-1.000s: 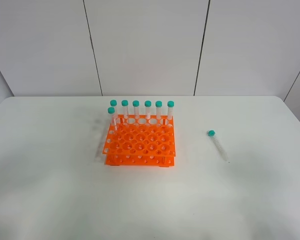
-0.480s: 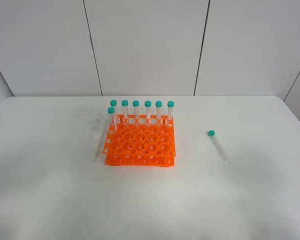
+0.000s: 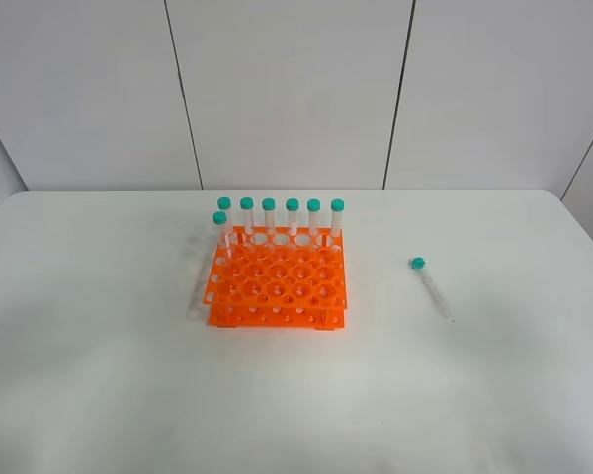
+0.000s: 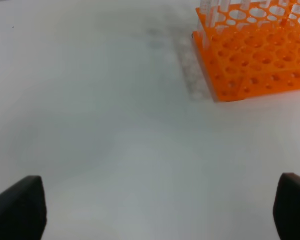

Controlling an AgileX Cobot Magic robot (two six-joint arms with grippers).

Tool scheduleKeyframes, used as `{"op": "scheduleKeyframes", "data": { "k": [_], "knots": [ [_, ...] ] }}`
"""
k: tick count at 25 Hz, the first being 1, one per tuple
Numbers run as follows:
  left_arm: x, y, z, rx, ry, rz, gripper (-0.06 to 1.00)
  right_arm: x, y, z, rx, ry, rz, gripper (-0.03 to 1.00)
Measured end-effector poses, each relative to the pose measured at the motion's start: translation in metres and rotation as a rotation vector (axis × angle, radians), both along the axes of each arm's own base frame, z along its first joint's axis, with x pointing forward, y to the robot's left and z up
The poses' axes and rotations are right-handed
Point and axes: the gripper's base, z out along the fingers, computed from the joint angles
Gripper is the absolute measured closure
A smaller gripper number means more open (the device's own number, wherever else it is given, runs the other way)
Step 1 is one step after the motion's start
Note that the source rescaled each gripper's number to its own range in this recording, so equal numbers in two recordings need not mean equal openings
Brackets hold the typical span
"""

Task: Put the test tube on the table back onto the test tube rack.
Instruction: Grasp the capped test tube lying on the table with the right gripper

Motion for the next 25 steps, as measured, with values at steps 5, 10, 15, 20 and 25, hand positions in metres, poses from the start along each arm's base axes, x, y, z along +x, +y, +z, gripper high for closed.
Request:
{"op": "scheduleKeyframes", "data": {
  "k": [5, 10, 15, 20, 25],
  "knots": [
    [0.000, 0.000, 0.000, 0.000, 0.000, 0.000, -0.05, 0.012, 0.001, 0.021, -0.049, 0.039, 0.034, -0.03],
    [0.000, 0.000, 0.000, 0.000, 0.000, 0.000, -0.05, 0.049, 0.001, 0.048, -0.080, 0.135, 0.055, -0.03],
    [0.000, 0.000, 0.000, 0.000, 0.000, 0.000, -0.05, 0.110, 0.001, 0.064, -0.115, 0.311, 0.086, -0.03],
    [0.000, 0.000, 0.000, 0.000, 0.000, 0.000, -0.05, 0.179, 0.001, 0.065, -0.114, 0.477, 0.104, -0.03],
    [0.000, 0.000, 0.000, 0.000, 0.000, 0.000, -0.05, 0.245, 0.003, 0.048, -0.090, 0.620, 0.119, -0.03]
  ]
}}
